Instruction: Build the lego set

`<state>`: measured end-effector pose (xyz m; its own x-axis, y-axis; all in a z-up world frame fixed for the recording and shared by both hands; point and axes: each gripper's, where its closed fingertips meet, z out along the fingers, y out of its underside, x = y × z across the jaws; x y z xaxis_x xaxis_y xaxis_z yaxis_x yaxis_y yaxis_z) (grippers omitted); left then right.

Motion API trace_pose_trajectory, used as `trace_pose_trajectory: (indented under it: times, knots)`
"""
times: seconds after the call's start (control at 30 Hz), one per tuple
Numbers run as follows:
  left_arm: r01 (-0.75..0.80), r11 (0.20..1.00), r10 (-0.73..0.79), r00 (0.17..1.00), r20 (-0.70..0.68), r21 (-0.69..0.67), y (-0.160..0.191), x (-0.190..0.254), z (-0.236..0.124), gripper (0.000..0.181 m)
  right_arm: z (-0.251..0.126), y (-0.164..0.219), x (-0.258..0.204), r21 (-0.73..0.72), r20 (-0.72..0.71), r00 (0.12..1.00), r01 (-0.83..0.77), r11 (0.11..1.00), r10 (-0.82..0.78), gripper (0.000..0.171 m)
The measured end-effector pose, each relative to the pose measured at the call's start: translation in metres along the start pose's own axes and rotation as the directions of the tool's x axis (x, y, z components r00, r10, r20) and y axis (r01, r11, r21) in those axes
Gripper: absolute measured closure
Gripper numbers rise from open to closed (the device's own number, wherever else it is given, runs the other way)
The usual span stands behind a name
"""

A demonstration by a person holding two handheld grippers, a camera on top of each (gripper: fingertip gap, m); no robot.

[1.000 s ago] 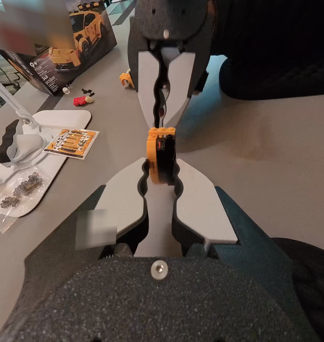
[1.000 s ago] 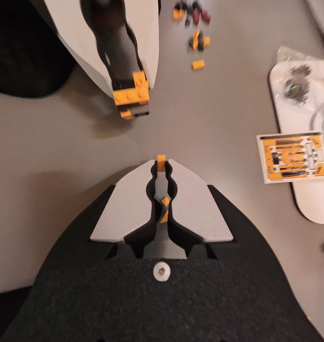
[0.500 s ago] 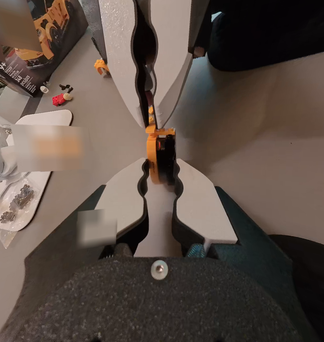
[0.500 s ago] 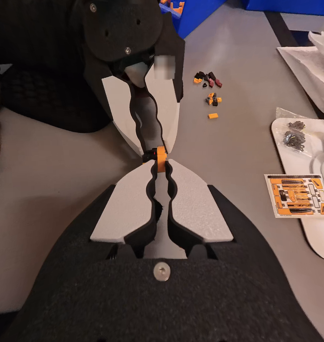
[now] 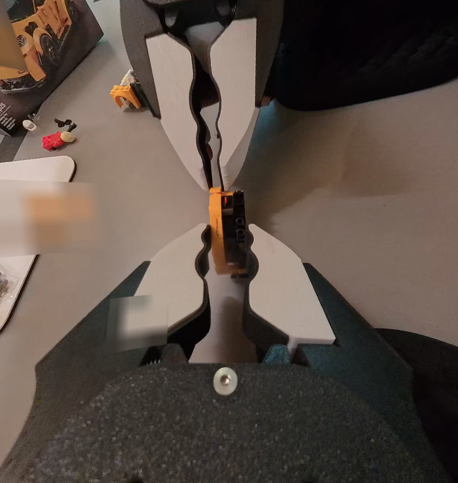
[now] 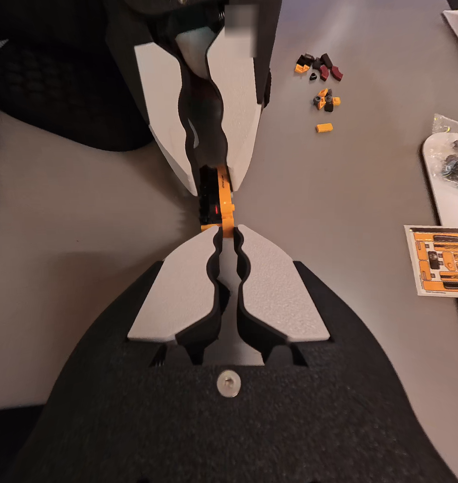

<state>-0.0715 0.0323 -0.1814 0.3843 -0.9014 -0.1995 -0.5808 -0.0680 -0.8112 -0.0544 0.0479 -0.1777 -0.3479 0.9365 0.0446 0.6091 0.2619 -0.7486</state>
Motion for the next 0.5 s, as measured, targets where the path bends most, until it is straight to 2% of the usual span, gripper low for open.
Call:
trace_pose_trajectory:
  times: [0.5]
  knots:
    - [0.019, 0.999, -0.019, 1.0, -0.017, 0.03, -0.0067, 0.0021, -0.0011, 0.159, 0.0084, 0.0081, -0.0017, 0.011, 0.03, 1.0, -0.008, 1.0, 0.008, 0.163]
